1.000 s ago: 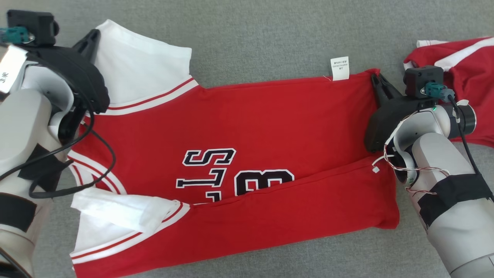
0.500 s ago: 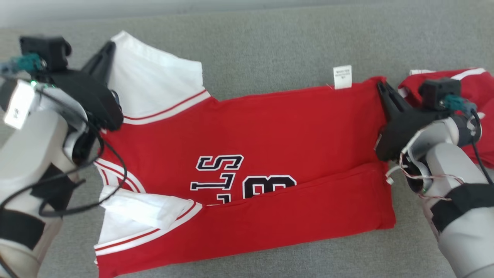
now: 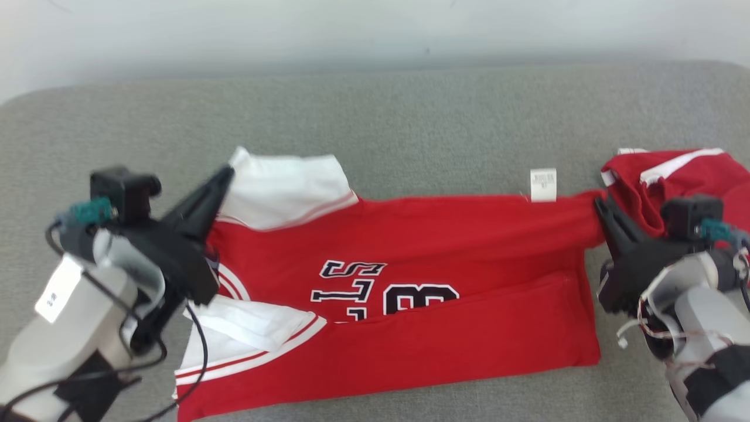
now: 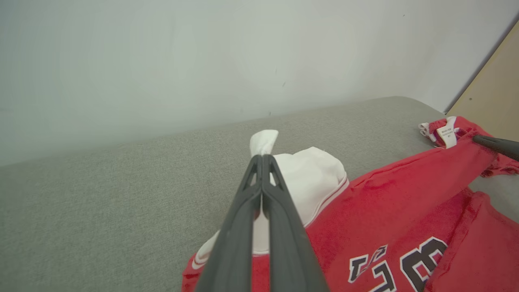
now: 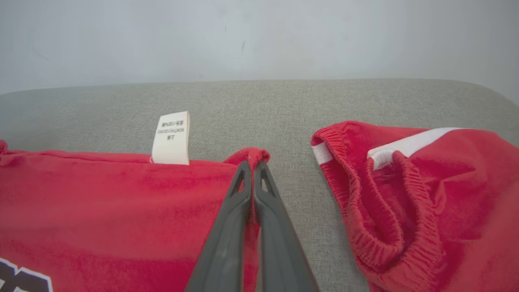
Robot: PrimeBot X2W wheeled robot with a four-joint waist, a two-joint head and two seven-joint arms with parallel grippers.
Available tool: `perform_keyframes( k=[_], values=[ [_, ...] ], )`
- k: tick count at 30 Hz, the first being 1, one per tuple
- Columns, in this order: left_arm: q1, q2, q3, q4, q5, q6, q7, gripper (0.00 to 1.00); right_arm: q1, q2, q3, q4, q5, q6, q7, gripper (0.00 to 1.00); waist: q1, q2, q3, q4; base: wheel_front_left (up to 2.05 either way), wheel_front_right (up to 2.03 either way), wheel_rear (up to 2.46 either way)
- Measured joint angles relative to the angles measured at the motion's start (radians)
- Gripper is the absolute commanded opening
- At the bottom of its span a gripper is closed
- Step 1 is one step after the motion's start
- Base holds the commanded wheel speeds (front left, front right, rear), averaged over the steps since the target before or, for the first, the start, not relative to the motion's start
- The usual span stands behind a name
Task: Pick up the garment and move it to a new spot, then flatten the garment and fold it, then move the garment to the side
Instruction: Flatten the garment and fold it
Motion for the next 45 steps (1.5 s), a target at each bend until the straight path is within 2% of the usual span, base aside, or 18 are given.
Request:
perform_keyframes(
  k=[6, 11, 14, 18, 26, 29, 39, 40, 41, 42, 45],
  values=[
    [0.081, 0.074, -0.053, -0.106, -0.048, 0.000, -0.003, 0.00, 0.067, -0.035, 0.032, -0.022, 0.034, 0.000, 0.007, 0.00, 0.0000, 0.0000, -0.044, 0.021, 0.00, 0.00, 0.00],
    [0.139, 0.102, -0.100, -0.209, -0.062, 0.000, -0.003, 0.00, 0.126, -0.069, 0.096, -0.065, 0.076, 0.000, 0.018, 0.00, 0.0000, 0.0000, -0.071, 0.044, 0.00, 0.00, 0.00],
    [0.172, 0.117, -0.138, -0.261, -0.068, 0.000, 0.019, 0.00, 0.155, -0.110, 0.147, -0.082, 0.080, 0.000, 0.039, 0.00, 0.0000, 0.0000, -0.082, 0.060, 0.00, 0.00, 0.00],
    [0.235, 0.123, -0.199, -0.282, -0.065, 0.000, 0.073, 0.00, 0.175, -0.137, 0.198, -0.088, 0.083, 0.000, 0.062, 0.00, 0.0001, 0.0000, -0.093, 0.080, 0.00, 0.00, 0.00],
    [0.296, 0.138, -0.214, -0.298, -0.106, 0.003, 0.150, 0.00, 0.195, -0.188, 0.231, -0.092, 0.124, 0.001, 0.096, 0.00, 0.0002, 0.0001, -0.107, 0.109, 0.00, 0.00, 0.00],
    [0.311, 0.121, -0.219, -0.293, -0.141, 0.003, 0.166, 0.00, 0.199, -0.186, 0.260, -0.088, 0.154, 0.001, 0.123, 0.00, 0.0002, 0.0001, -0.117, 0.118, 0.00, 0.00, 0.00],
    [0.340, 0.107, -0.242, -0.254, -0.132, 0.046, 0.201, 0.00, 0.201, -0.178, 0.294, -0.087, 0.181, 0.001, 0.166, 0.00, 0.0002, 0.0001, -0.141, 0.110, 0.00, 0.00, 0.00],
    [0.339, 0.107, -0.241, -0.250, -0.120, 0.051, 0.199, 0.20, 0.200, -0.179, 0.294, -0.087, 0.185, 0.001, 0.166, 0.14, 0.0002, 0.0001, -0.141, 0.109, 0.00, 0.00, 0.00],
    [0.337, 0.107, -0.240, -0.242, -0.107, 0.060, 0.199, 0.84, 0.199, -0.178, 0.295, -0.087, 0.187, 0.001, 0.166, 0.49, 0.0002, 0.0002, -0.142, 0.107, 0.00, 0.00, 0.00],
    [0.337, 0.107, -0.239, -0.234, -0.102, 0.067, 0.198, 1.00, 0.199, -0.178, 0.294, -0.088, 0.190, 0.001, 0.166, 1.00, 0.0002, 0.0002, -0.143, 0.106, 0.00, 0.00, 0.00],
    [0.338, 0.107, -0.230, -0.229, -0.103, 0.081, 0.186, 1.00, 0.199, -0.173, 0.282, -0.095, 0.229, 0.001, 0.163, 1.00, 0.0001, 0.0001, -0.146, 0.103, 0.00, 0.00, 0.00]
  ],
)
